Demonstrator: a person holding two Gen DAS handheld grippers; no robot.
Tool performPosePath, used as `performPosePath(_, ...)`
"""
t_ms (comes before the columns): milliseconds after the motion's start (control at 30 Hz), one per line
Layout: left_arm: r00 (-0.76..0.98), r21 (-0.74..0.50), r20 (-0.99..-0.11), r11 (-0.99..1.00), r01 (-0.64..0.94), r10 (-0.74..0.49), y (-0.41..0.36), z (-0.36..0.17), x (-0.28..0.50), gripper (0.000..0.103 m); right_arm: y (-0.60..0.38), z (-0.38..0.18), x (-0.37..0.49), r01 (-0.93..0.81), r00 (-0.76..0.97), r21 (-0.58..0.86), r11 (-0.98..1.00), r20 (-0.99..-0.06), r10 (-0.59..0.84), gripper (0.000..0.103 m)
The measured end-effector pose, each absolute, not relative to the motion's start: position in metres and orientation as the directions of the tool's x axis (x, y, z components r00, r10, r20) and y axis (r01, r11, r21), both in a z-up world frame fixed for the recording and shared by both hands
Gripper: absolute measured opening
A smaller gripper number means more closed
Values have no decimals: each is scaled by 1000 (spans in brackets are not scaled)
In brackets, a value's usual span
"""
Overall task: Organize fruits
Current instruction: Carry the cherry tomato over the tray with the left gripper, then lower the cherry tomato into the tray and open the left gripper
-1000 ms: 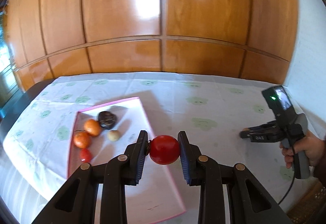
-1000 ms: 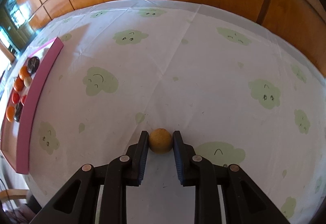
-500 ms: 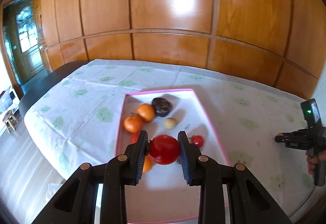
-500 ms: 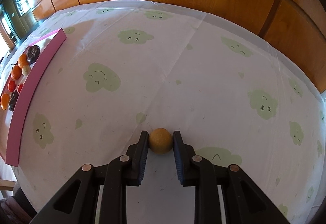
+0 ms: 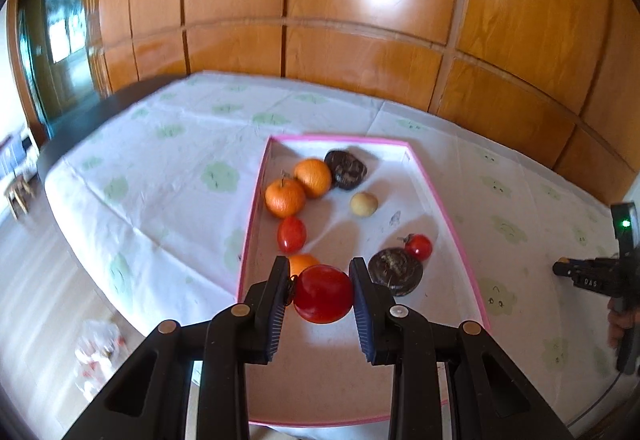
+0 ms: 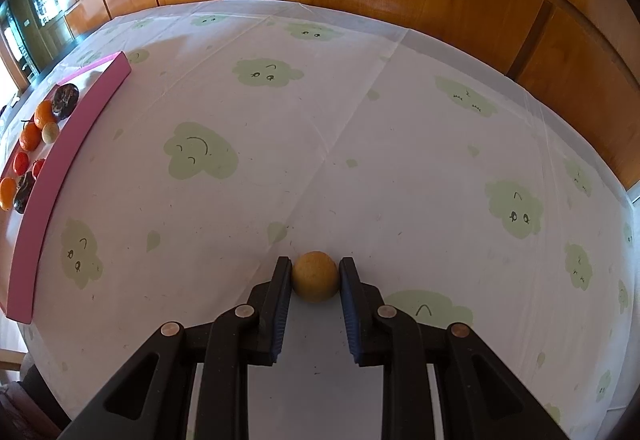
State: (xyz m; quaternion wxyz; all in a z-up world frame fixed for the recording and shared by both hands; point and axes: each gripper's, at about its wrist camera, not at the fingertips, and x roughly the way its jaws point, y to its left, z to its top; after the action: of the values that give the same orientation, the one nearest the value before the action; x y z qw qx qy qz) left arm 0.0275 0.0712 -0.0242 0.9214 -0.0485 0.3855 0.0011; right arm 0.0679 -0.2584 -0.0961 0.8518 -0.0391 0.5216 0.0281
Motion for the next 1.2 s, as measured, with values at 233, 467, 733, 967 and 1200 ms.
performPosePath(233,684,-171,-724,984,-51,-90,74,-26,51,31,-257,-96,70,-87,449,-43,995,-894,1,24)
performPosePath(467,691,-130,-720,991,-36,-69,63,-30,92,31,-255,-96,70,-84,449,-50,995,-894,-7,24)
performPosePath(733,664,-55,-748,998,-42,-13,60,-52,120,32,-254,-97,70,-82,450,-52,995,-893,-10,24)
performPosePath(967,673,-51,-739,997,-66,7,61,-52,109,34,-254,-96,70,-82,450,-52,995,-893,-10,24)
performPosePath(1200,704,-58,-710,996,-67,5,58,-37,79,38,-253,-97,69,-84,453,-66,994,-891,-21,24)
